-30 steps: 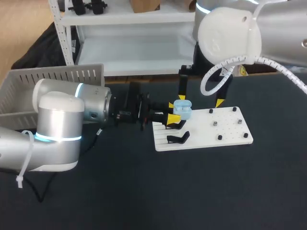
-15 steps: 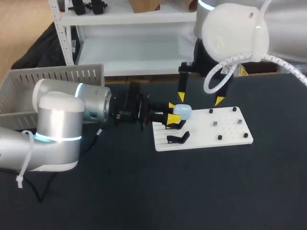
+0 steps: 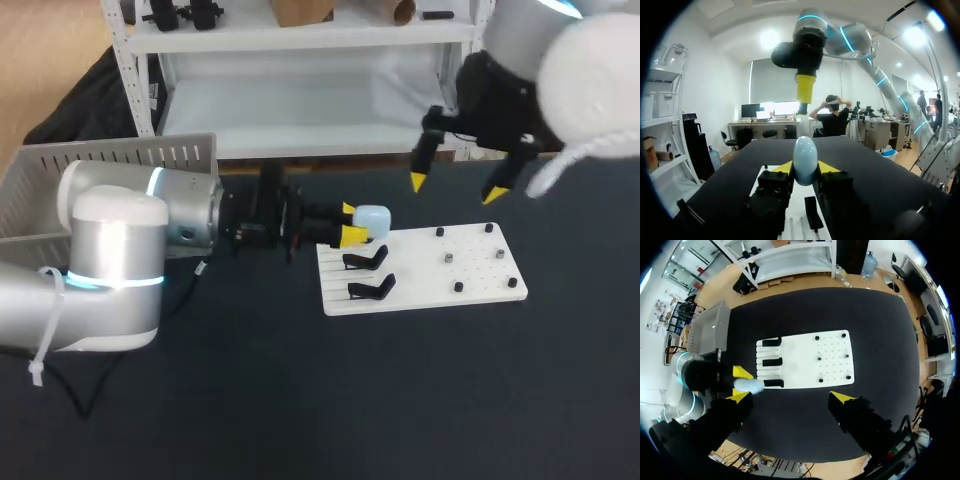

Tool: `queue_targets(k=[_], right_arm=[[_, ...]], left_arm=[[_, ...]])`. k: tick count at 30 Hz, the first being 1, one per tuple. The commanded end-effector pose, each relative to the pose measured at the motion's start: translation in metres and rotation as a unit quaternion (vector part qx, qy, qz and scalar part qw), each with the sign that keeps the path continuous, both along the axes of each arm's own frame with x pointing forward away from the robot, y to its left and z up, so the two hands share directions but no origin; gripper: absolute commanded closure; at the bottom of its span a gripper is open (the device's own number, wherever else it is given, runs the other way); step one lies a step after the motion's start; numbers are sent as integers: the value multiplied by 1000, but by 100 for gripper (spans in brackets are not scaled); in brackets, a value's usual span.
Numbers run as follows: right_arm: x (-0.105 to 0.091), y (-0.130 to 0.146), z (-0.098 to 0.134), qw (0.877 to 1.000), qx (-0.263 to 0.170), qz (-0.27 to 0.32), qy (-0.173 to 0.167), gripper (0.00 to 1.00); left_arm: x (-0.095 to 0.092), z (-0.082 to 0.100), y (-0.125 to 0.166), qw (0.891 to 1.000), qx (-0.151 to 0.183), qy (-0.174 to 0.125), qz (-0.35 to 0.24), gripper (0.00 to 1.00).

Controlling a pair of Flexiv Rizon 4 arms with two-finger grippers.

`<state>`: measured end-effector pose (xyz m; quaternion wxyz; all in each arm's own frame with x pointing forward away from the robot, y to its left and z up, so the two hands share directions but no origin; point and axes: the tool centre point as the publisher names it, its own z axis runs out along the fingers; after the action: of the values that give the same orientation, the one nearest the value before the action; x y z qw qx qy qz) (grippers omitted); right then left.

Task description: Pick up each earbud case from the left stands, insert the matching earbuds, close the lid, and place the case in the box.

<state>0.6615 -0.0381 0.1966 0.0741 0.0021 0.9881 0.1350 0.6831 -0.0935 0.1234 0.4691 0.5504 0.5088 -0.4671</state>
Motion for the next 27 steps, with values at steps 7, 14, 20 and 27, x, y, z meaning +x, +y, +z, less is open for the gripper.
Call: queue_targets(k=[7, 14, 20, 27], right_arm=[[-23, -10, -3, 994, 22, -26, -105, 0], [-23, -10, -3, 994, 22, -26, -105, 0], [-23, -10, -3, 994, 22, -26, -105, 0], [-23, -10, -3, 994, 22, -26, -105, 0]], left_arm=[[5, 49, 61, 996, 45, -33, 75, 100], [24, 58, 112, 980, 85, 8, 177, 100], [45, 51, 159, 955, 118, 61, 265, 100], [68, 40, 208, 926, 137, 99, 336, 100]])
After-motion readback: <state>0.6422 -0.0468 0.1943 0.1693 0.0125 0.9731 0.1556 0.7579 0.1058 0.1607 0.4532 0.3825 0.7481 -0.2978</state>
